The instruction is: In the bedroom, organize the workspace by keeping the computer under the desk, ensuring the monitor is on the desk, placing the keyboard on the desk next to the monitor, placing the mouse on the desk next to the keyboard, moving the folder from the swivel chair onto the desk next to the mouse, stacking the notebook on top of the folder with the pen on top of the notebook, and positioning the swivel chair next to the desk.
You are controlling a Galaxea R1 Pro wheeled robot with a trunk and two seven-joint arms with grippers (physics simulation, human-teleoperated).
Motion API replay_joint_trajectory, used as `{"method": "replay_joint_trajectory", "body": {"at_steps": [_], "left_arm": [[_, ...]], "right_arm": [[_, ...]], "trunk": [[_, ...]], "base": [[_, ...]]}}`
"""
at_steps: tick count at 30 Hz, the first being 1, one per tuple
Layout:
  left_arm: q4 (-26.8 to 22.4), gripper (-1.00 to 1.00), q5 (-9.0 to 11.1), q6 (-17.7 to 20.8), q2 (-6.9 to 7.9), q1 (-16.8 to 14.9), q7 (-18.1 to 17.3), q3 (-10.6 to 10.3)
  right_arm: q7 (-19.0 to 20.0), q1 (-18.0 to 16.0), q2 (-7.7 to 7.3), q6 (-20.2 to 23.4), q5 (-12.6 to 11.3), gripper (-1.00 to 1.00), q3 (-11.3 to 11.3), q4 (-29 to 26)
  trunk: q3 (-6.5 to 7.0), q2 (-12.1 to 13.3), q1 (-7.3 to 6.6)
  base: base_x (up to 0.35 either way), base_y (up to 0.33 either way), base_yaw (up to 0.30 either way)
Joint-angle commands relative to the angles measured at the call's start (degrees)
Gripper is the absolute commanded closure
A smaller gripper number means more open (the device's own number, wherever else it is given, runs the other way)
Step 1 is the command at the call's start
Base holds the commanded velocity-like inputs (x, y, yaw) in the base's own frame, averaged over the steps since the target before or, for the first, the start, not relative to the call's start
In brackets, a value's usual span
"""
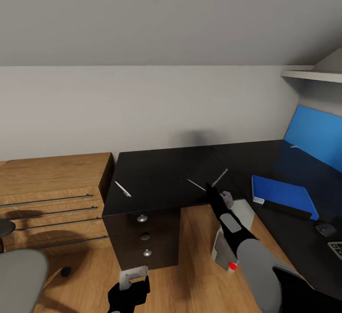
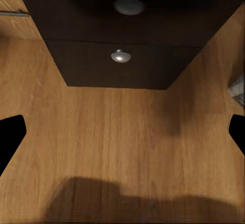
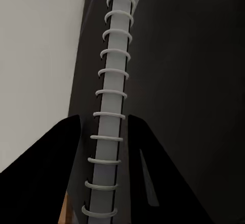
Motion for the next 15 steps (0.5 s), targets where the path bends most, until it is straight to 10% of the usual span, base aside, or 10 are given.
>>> {"method": "replay_joint_trajectory", "body": {"at_steps": [1,15], "left_arm": [[0.2,-1.00,0.2,0.2,0.05,-0.1,0.4,-0.4],[2.6,-1.00,0.0,0.0,-2.07,-0.1,0.2,-3.5]], "right_arm": [[-0.3,0.0,-0.45,0.8,-0.9,1.00,0.2,-0.5],[-7.4,0.0,-7.34,8.5,-11.2,1.00,-0.9,-6.0]], "trunk": [[-0.06,0.0,0.00],[-0.06,0.0,0.00]], "base": [[0.000,0.000,0.000],[0.000,-0.051,0.000]]}}
